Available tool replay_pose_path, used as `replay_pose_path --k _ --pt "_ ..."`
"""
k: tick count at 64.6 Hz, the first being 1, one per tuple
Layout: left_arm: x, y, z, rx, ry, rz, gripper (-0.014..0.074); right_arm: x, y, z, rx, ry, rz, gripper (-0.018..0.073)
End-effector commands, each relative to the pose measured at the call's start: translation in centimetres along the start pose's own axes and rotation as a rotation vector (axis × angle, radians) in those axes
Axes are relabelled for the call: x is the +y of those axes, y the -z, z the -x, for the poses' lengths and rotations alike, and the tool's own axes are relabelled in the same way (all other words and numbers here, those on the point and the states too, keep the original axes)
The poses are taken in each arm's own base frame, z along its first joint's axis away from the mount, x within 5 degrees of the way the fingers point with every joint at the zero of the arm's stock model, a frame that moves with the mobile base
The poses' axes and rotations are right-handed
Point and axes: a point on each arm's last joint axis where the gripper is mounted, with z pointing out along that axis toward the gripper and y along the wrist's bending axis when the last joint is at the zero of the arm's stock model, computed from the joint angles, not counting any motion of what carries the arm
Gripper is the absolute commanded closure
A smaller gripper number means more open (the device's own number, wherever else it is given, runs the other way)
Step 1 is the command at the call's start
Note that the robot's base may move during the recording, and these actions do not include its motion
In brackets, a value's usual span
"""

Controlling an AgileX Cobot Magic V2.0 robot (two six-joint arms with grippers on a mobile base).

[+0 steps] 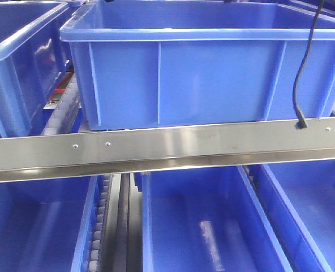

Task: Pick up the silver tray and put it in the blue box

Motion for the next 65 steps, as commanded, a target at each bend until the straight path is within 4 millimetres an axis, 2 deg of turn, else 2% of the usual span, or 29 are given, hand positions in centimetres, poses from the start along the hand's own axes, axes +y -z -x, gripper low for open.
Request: replay_pose_path --k 1,4,9,13,17,21,31,39,48,53,59,65 --pt "-0.5 6.1 3.9 -0.168 0.005 -0.051 0.0267 -0.1 6.2 3.1 -0.212 -0.005 0.019 0.0047" --pt "-0.4 7.2 4.2 -0.163 0.003 -0.043 0.0296 -0.1 7.4 3.2 -0.224 -0.006 0.019 0.0116" --pt "-0.1 9.7 4.7 -0.16 -0.02 -0.029 0.0356 -0.2 9.3 3.3 -0.231 -0.008 0.019 0.0283" --pt "0.3 11.9 4.9 -0.137 -0.04 -0.008 0.0428 -0.3 10.9 3.2 -0.228 -0.01 0.017 0.0423" --pt "0.7 13.7 4.9 -0.113 -0.06 0.019 0.0512 -0.4 12.2 3.0 -0.214 -0.013 0.014 0.0522" --pt "1.2 15.1 4.7 -0.086 -0.076 0.053 0.0598 -0.5 13.2 2.4 -0.192 -0.013 0.011 0.0497" --pt "2.4 17.8 2.9 -0.047 -0.12 0.086 0.0588 -0.9 14.7 -0.6 -0.153 -0.01 0.008 0.0503" --pt "3.4 18.8 -0.3 -0.025 -0.138 0.072 0.0588 -1.2 15.8 -4.6 -0.162 -0.004 0.014 0.0503" --pt "4.8 19.9 -5.3 -0.038 -0.136 0.01 0.0589 -1.7 16.7 -10.0 -0.181 0.001 0.023 0.0503" --pt "5.6 20.6 -8.1 -0.038 -0.137 -0.012 0.0588 -2.0 17.9 -12.9 -0.223 0.003 0.031 0.0503" --pt "6.6 22.3 -10.9 -0.053 -0.148 -0.03 0.0588 -2.4 19.4 -16.7 -0.278 0.003 0.039 0.0503" --pt "7.4 24.5 -12.5 -0.108 -0.143 -0.053 0.0589 -2.7 20.9 -19.6 -0.338 0.003 0.046 0.0503"
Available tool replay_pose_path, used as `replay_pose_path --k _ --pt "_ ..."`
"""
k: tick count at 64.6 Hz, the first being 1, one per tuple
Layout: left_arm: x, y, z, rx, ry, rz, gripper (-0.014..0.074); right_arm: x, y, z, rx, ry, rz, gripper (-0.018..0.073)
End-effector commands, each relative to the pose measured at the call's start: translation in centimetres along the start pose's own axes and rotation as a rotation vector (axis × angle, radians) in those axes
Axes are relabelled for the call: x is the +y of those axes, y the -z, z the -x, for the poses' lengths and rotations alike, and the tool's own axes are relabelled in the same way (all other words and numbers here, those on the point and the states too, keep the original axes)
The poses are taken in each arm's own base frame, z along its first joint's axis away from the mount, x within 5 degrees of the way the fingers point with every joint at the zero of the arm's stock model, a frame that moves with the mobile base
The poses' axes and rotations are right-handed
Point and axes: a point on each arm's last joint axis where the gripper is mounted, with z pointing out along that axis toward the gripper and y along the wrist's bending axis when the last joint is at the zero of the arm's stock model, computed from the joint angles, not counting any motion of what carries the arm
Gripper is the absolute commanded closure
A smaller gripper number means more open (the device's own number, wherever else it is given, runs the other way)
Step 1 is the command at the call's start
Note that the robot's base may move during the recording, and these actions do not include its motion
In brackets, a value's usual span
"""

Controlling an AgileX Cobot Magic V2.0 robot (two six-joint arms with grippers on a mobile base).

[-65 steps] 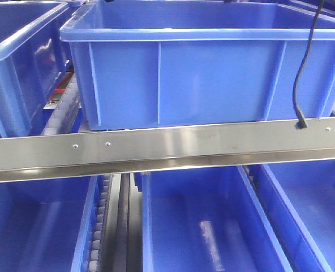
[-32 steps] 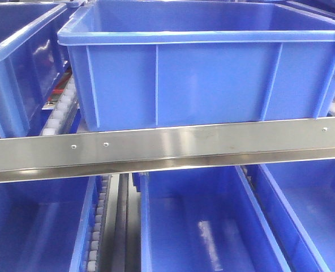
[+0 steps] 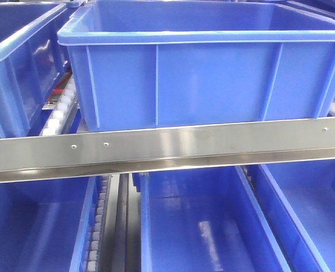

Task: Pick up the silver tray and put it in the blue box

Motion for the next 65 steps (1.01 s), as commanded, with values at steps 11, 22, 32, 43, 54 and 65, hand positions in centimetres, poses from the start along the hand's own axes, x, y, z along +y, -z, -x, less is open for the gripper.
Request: replay_pose_path --k 11,22,32,43,54,65 --pt "1.2 7.4 -2.4 -0.336 -0.044 -0.086 0.0588 -0.5 7.2 -3.6 -0.356 -0.002 0.034 0.0503" --pt "2.2 11.7 -4.4 -0.497 -0.067 -0.102 0.0588 -0.8 10.5 -5.3 -0.509 -0.006 0.047 0.0503" --pt "2.7 13.6 -5.3 -0.573 -0.06 -0.113 0.0589 -0.8 11.7 -5.5 -0.576 -0.007 0.053 0.0503" --pt "2.7 13.6 -5.3 -0.576 -0.057 -0.116 0.0589 -0.9 11.6 -5.6 -0.567 -0.007 0.052 0.0503" --pt "2.7 13.6 -5.3 -0.576 -0.057 -0.116 0.0588 -0.9 11.6 -5.7 -0.55 -0.008 0.05 0.0503" --pt "2.7 13.6 -5.3 -0.574 -0.057 -0.116 0.0588 -0.9 11.6 -5.7 -0.55 -0.008 0.05 0.0503"
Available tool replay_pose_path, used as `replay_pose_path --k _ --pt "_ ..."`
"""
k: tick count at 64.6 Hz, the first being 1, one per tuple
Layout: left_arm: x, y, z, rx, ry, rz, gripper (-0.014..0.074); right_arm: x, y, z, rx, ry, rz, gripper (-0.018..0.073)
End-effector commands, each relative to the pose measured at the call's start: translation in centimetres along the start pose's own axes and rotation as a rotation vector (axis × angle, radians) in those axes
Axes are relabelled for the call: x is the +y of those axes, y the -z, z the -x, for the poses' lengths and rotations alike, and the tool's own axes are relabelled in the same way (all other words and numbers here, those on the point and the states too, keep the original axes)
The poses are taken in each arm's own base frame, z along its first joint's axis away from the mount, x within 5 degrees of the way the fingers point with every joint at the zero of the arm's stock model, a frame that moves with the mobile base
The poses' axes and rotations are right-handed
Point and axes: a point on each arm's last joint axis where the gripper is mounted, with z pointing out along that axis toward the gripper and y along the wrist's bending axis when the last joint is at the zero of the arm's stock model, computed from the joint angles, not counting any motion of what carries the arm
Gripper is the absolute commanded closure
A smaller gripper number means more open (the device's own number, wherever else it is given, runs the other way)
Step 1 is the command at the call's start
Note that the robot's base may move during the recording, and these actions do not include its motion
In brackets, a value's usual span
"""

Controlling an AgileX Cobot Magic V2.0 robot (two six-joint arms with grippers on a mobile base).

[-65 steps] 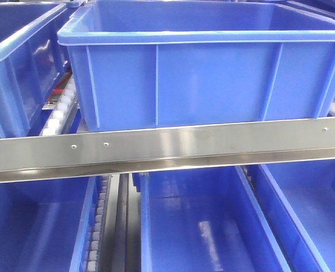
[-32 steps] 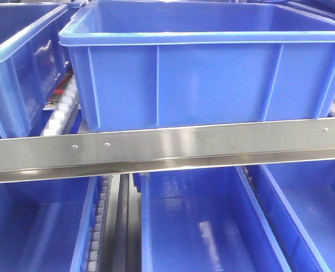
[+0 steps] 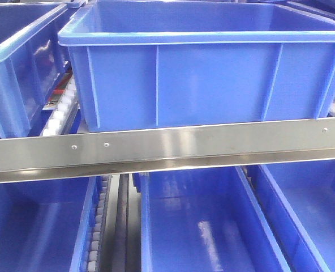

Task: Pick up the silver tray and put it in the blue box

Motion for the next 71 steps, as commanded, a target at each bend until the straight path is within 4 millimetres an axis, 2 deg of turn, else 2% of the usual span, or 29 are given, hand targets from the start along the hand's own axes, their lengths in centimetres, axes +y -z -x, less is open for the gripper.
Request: replay_pose_path --k 1,12,20,25,38,49,52,71 --pt "-0.3 0.1 1.4 -0.096 -0.004 -0.032 0.0589 0.1 0.2 1.5 -0.099 0.007 0.011 0.0503" --pt "-0.1 0.0 1.2 -0.094 0.002 -0.003 0.0588 0.1 0.2 1.5 -0.099 0.007 0.011 0.0503" --pt "0.2 -0.5 -0.6 -0.156 0.009 0.061 0.0588 0.1 0.2 1.5 -0.099 0.007 0.011 0.0503" --pt "0.6 -0.9 -3.0 -0.219 0.007 0.113 0.0588 0.1 0.2 1.5 -0.099 0.007 0.011 0.0503" --pt "1.8 -1.4 -11.2 -0.276 0.013 0.247 0.0588 0.1 0.2 1.5 -0.099 0.007 0.011 0.0503" --pt "2.7 -1.7 -16.2 -0.372 0.032 0.332 0.0588 0.1 0.2 1.5 -0.099 0.007 0.011 0.0503" --pt "2.7 -1.7 -16.3 -0.323 0.04 0.348 0.0588 0.1 0.2 1.5 -0.098 0.007 0.011 0.0503" --pt "2.8 -1.8 -16.4 -0.324 0.04 0.357 0.0588 0.1 0.1 1.5 -0.098 0.007 0.011 0.0503"
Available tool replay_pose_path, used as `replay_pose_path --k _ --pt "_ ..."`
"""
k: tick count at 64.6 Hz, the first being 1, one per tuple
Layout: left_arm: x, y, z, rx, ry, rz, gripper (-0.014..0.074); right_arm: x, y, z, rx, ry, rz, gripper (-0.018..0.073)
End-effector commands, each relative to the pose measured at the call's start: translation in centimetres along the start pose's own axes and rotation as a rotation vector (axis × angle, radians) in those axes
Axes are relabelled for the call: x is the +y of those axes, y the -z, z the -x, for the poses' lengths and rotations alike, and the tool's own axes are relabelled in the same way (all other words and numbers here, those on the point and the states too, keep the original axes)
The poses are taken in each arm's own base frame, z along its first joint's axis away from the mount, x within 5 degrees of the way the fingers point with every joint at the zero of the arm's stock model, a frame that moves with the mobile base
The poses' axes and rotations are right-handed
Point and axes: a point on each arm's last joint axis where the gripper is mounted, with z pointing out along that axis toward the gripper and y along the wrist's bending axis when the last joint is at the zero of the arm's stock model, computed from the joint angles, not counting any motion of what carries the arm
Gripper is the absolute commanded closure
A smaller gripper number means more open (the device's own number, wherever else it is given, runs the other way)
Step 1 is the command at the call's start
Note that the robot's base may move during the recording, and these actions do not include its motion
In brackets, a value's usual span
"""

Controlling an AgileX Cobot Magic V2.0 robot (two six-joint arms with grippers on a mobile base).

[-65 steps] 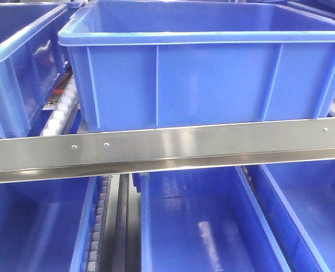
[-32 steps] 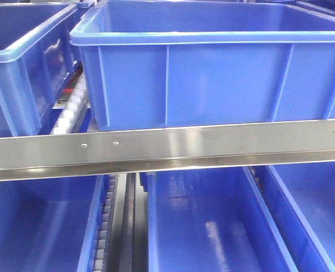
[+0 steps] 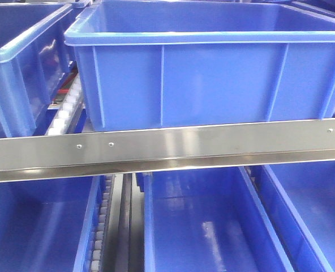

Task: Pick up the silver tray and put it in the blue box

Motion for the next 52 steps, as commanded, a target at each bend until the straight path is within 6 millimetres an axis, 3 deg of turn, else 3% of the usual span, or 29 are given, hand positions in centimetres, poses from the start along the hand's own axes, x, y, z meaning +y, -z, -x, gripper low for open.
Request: replay_pose_path --k 1,35,44,52 --pt "0.0 0.2 1.1 -0.112 0.006 -0.003 0.0588 0.2 0.1 1.5 -0.098 0.007 0.011 0.0503" --pt "0.0 0.2 1.1 -0.112 0.006 -0.003 0.0588 0.0 0.0 1.4 -0.107 0.032 -0.002 0.0503" --pt "0.0 0.2 1.1 -0.112 0.006 -0.003 0.0588 -0.5 -1.0 -0.2 -0.098 0.073 -0.088 0.0503" --pt "0.0 0.2 1.1 -0.112 0.006 -0.003 0.0588 -1.2 -1.7 -3.1 -0.116 0.11 -0.187 0.0503"
